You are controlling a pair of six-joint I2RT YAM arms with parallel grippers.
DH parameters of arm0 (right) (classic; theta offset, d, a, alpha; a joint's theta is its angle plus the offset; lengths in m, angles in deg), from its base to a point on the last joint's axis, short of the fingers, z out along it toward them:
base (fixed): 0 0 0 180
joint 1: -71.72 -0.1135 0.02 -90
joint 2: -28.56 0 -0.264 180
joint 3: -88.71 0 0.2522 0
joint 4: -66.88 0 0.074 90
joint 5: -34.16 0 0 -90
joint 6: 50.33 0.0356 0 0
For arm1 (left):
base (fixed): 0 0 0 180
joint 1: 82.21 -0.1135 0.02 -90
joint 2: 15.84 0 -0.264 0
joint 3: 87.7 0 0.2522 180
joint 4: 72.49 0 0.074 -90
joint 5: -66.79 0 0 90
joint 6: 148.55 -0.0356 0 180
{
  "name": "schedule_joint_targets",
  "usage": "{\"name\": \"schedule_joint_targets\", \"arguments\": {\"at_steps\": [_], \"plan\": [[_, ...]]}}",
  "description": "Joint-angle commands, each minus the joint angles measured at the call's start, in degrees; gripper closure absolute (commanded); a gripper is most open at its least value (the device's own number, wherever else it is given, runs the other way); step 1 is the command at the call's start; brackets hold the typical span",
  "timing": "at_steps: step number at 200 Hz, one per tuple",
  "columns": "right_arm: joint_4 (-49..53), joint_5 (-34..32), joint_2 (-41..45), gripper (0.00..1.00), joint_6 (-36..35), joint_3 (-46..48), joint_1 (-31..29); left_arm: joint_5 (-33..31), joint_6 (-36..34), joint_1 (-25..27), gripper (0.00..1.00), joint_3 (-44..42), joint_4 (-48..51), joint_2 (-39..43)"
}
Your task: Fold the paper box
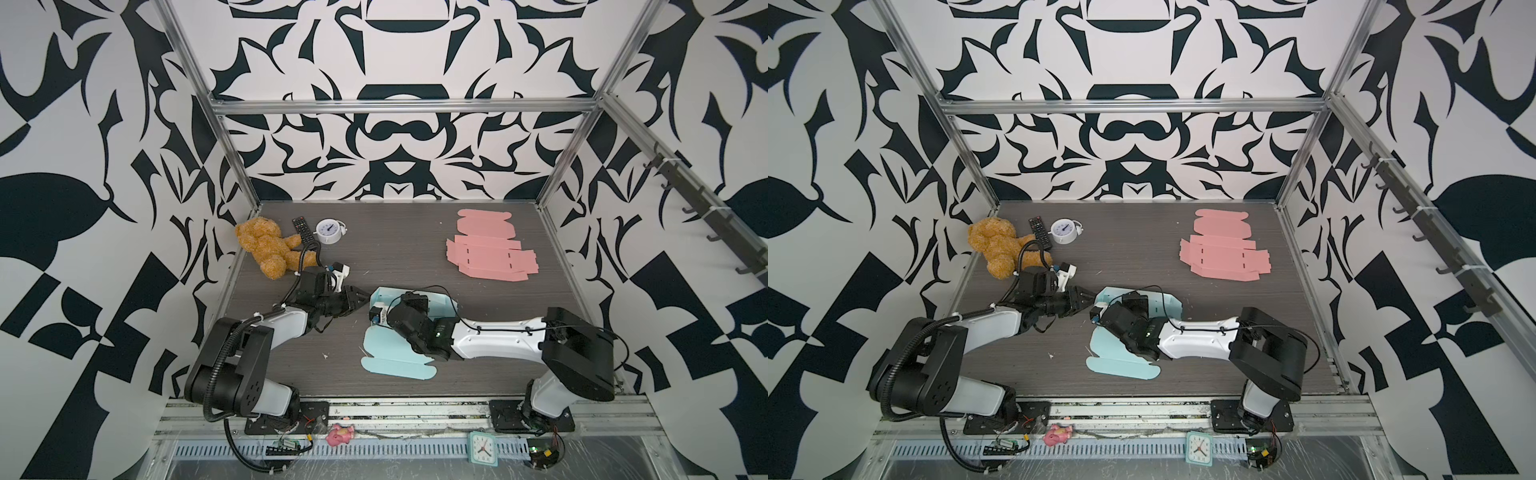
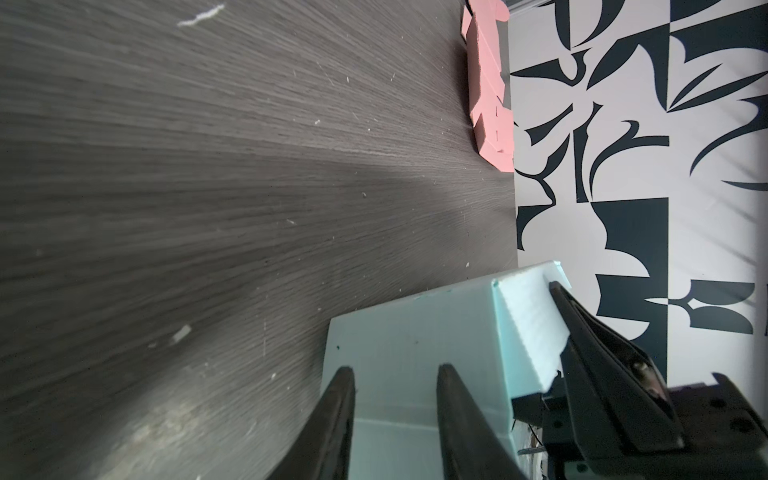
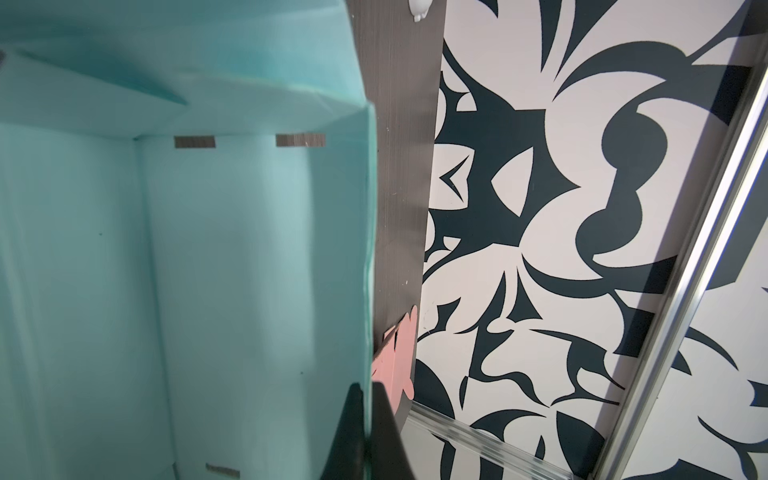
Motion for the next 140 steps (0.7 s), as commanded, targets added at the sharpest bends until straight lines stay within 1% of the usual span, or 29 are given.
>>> {"name": "schedule_joint_targets", "arguments": {"at_steps": [1, 29, 71, 98, 116, 140], "plan": [[-1.9, -0.9, 0.0, 1.0, -0.4, 0.7, -0.5, 0.4, 0.0, 0.6, 0.63, -1.7, -2.1, 0.7], [-1.8, -0.5, 0.4, 1.0, -0.5, 0.9, -0.6, 0.2, -0.3, 1.5, 0.62, -3.5, -3.6, 1.2], [-2.8, -0.5, 0.5, 1.0, -1.5, 1.6, -0.8, -4.0, -2.6, 4.5, 0.6, -5.2, -2.6, 3.2], [-3.1, -0.6, 0.6, 1.0, -1.9, 1.9, -1.1, -6.0, -3.7, 6.1, 0.59, -6.8, -3.7, 4.7], [-3.2, -0.5, 0.8, 1.0, -1.9, 2.2, -1.3, -8.0, -5.7, 7.5, 0.56, -8.0, -4.3, 5.8], [-3.1, -0.7, 1.1, 1.0, -2.2, 2.3, -1.7, -10.3, -6.9, 8.6, 0.53, -9.5, -7.9, 5.8]]}}
